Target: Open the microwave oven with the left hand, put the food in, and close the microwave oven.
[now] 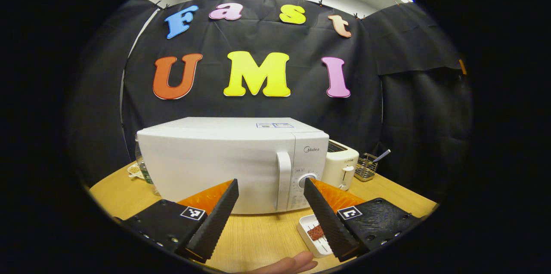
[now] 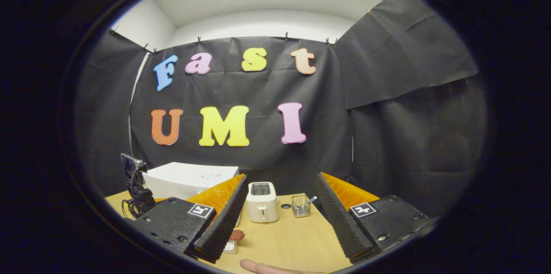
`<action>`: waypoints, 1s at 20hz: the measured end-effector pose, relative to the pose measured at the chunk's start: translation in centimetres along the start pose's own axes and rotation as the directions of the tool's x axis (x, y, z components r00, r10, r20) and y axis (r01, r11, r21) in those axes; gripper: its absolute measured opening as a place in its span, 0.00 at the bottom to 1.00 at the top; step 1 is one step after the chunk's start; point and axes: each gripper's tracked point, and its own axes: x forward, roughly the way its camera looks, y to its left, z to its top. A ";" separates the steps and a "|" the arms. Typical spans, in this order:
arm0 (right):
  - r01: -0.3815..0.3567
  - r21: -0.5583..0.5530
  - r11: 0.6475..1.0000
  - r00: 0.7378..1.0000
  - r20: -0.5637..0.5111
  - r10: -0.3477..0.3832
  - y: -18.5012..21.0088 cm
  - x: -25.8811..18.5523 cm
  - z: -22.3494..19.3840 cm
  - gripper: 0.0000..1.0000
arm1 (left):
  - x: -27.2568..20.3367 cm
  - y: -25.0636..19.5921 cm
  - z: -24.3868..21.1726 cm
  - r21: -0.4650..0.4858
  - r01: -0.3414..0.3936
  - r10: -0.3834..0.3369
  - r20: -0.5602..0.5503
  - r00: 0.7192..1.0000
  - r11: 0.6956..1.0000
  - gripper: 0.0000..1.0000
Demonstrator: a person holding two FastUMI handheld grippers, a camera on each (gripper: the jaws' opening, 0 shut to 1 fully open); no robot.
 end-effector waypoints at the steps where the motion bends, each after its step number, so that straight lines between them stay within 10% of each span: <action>1: 0.012 -0.015 1.000 1.000 0.012 -0.012 -0.6 0.3 -0.1 1.00 | 0.9 -0.7 -0.6 -0.012 0.014 -0.014 -0.004 1.000 1.000 0.95; 7: 0.040 -0.075 0.996 0.999 0.036 -0.037 -2.3 2.0 -1.3 1.00 | 5.3 -1.2 -2.2 0.021 -0.028 0.028 0.015 0.999 0.999 0.82; 10: 0.025 -0.059 0.998 0.999 0.027 -0.024 -2.6 2.5 -2.1 1.00 | 6.9 -1.0 -2.4 -0.013 -0.044 0.045 0.033 0.998 0.999 0.92; 15: 0.044 -0.021 0.999 0.998 0.050 -0.043 -4.0 2.6 -2.3 0.91 | 8.9 -0.9 -4.5 0.010 -0.044 0.044 -0.042 0.998 0.999 0.46; 20: 0.040 -0.030 0.999 0.997 0.069 -0.038 -3.9 1.6 -2.1 1.00 | 8.5 -1.1 -4.4 -0.079 -0.072 0.066 -0.071 0.995 0.994 0.44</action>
